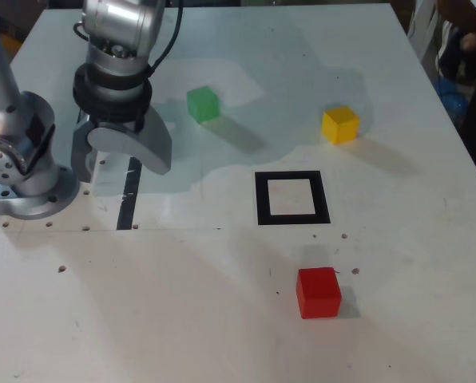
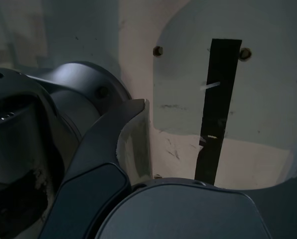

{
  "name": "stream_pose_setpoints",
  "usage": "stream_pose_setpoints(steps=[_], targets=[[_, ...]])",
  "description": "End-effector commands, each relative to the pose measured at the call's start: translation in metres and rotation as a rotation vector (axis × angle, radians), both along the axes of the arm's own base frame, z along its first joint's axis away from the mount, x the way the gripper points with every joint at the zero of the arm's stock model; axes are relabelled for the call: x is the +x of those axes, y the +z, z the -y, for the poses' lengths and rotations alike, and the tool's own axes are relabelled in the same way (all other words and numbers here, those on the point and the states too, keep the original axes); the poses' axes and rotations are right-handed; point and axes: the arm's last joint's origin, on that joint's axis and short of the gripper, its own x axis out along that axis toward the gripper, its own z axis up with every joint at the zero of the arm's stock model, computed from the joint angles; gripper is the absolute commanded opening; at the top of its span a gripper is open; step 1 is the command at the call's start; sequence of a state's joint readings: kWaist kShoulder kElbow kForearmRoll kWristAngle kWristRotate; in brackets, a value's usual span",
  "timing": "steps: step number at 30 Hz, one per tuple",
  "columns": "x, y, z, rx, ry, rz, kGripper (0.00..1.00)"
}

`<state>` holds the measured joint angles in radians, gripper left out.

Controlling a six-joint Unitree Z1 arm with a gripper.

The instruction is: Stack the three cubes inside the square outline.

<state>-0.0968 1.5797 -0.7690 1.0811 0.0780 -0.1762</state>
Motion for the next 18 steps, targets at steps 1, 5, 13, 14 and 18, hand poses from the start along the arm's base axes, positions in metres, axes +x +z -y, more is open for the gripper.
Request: stream_pose_setpoints(steps=[1,5,13,14,18], targets=[[0.001,0.001,0.000,-0.005,0.002,0.007,1.00],[-0.001,0.001,0.000,-0.009,0.003,0.005,1.00],[-0.001,0.006,0.001,-0.020,0.009,0.015,0.99],[0.001,0.008,0.002,-0.023,0.006,0.025,0.99],[0.022,0.025,0.016,-0.029,-0.017,0.081,0.99]])
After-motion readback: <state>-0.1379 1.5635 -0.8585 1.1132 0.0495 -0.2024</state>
